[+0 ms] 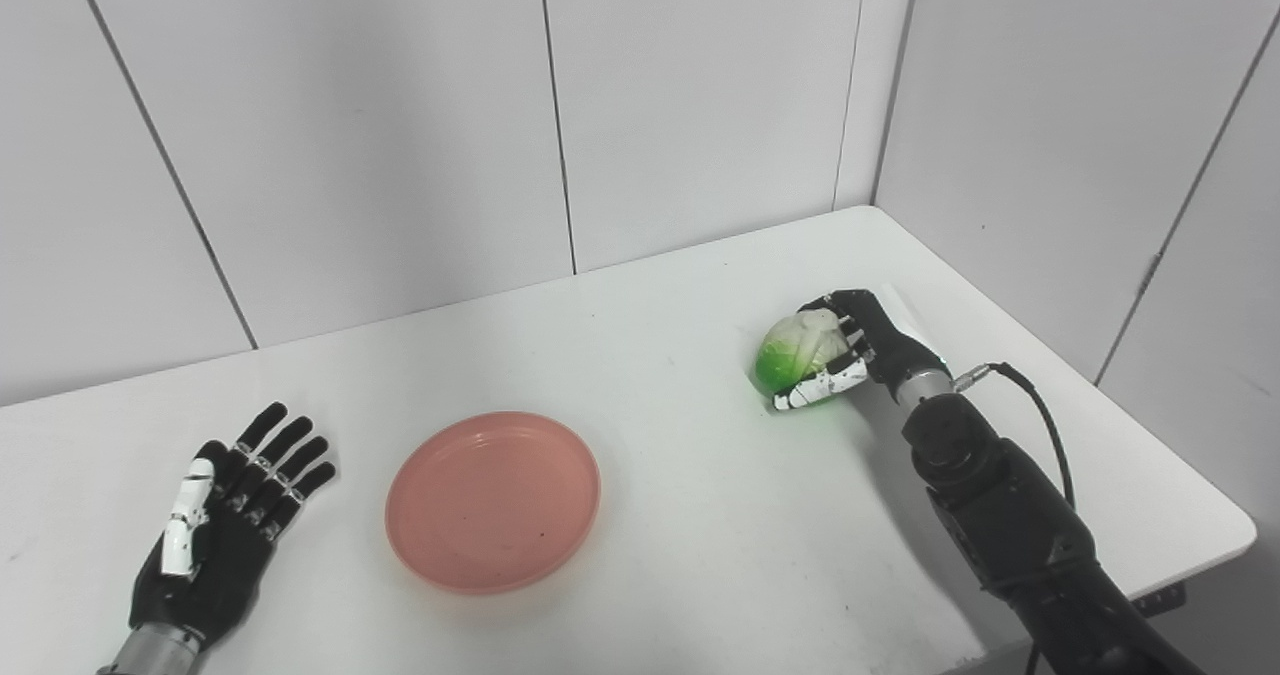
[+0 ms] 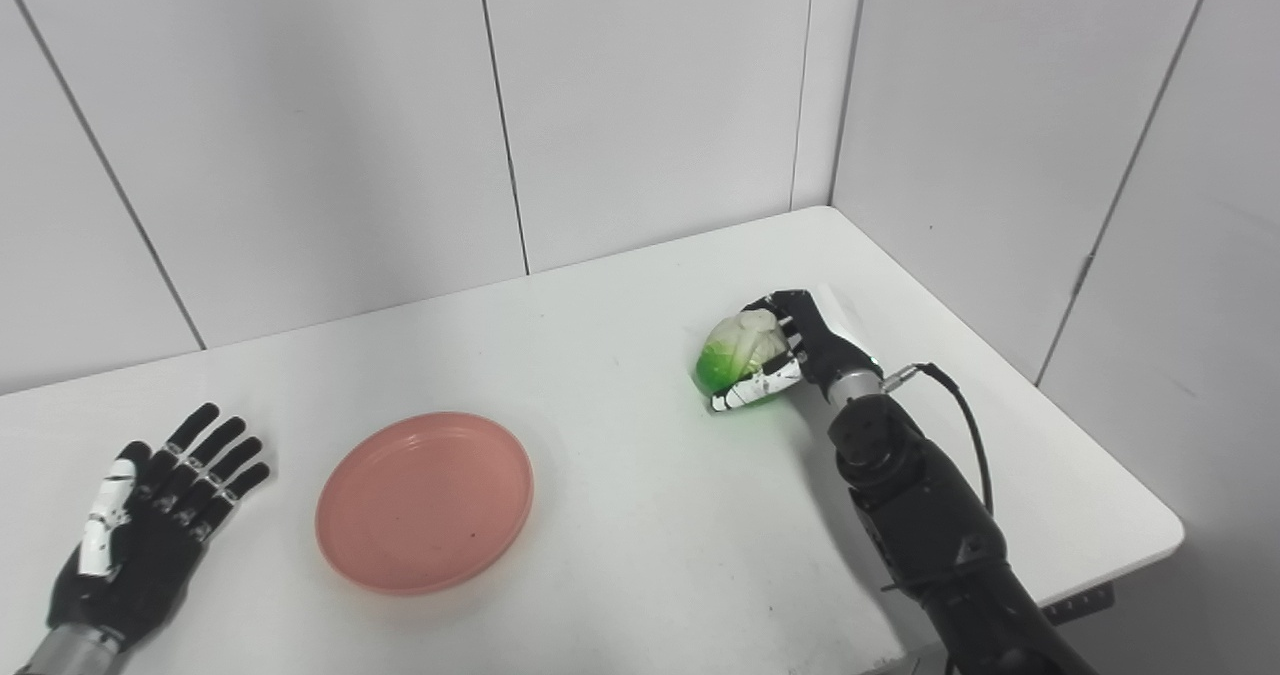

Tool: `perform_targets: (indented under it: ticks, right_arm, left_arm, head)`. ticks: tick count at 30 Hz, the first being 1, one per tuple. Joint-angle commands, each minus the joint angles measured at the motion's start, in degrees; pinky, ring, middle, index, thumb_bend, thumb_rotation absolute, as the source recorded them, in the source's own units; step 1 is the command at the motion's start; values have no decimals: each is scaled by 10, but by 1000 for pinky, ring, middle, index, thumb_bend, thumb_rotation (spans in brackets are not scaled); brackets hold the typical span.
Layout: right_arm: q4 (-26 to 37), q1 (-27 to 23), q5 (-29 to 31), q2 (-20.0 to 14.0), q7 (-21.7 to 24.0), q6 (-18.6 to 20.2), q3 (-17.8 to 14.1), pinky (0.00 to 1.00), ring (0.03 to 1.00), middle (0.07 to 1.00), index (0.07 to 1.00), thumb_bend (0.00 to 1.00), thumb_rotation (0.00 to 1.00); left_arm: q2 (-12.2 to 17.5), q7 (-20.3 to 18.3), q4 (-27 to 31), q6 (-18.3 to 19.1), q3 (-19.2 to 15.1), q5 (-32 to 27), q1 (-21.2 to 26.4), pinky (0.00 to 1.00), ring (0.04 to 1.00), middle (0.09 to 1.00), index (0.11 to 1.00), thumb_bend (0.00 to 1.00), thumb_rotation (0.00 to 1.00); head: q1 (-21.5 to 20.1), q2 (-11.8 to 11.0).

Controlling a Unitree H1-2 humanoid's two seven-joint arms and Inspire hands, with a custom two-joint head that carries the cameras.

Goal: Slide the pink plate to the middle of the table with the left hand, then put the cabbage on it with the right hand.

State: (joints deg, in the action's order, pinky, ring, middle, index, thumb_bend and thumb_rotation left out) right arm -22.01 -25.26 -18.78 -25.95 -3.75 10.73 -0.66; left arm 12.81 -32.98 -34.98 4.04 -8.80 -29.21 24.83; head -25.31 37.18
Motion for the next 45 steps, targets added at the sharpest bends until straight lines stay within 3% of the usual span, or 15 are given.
perform_targets:
  ticks: [1,7,11,17,22,32,41,45]
  right_arm:
    - [14,-14,6,-5,-7,-20,-7,355,409,451,519,526,0]
    - [73,-6,14,-10,18,-2,-7,348,405,448,523,525,0]
    - [131,-8,5,-15,51,32,4,347,411,452,520,526,0]
    - [229,-26,-14,-15,111,103,32,362,425,461,515,527,0]
    - [277,-47,-20,-9,157,124,63,367,432,471,500,529,0]
    - [277,-92,-24,37,210,112,130,351,418,458,516,526,0]
    - [202,-110,-52,101,196,69,188,387,434,461,508,528,0]
    - [165,-112,-51,123,192,47,197,380,431,454,508,528,0]
  left_arm:
    - [-5,16,-27,50,11,18,-52,836,860,872,867,460,878]
    - [-8,16,-32,52,10,14,-51,825,853,865,863,449,885]
    - [-13,24,-29,50,12,18,-51,827,852,863,862,449,888]
    - [-24,35,-13,44,21,26,-56,839,859,868,866,457,888]
    - [-38,54,14,49,31,30,-64,850,867,875,871,456,912]
    - [-82,130,104,92,54,47,-82,889,898,905,892,410,991]
    - [-114,182,150,123,68,66,-88,911,919,922,908,376,1000]
    - [-121,190,153,124,73,72,-86,918,925,928,918,369,1000]
  head:
    - [1,-1]
    - [9,-2]
    - [19,-4]
    - [38,-7]
    - [73,-8]
    - [162,-11]
    - [219,-8]
    - [231,-6]
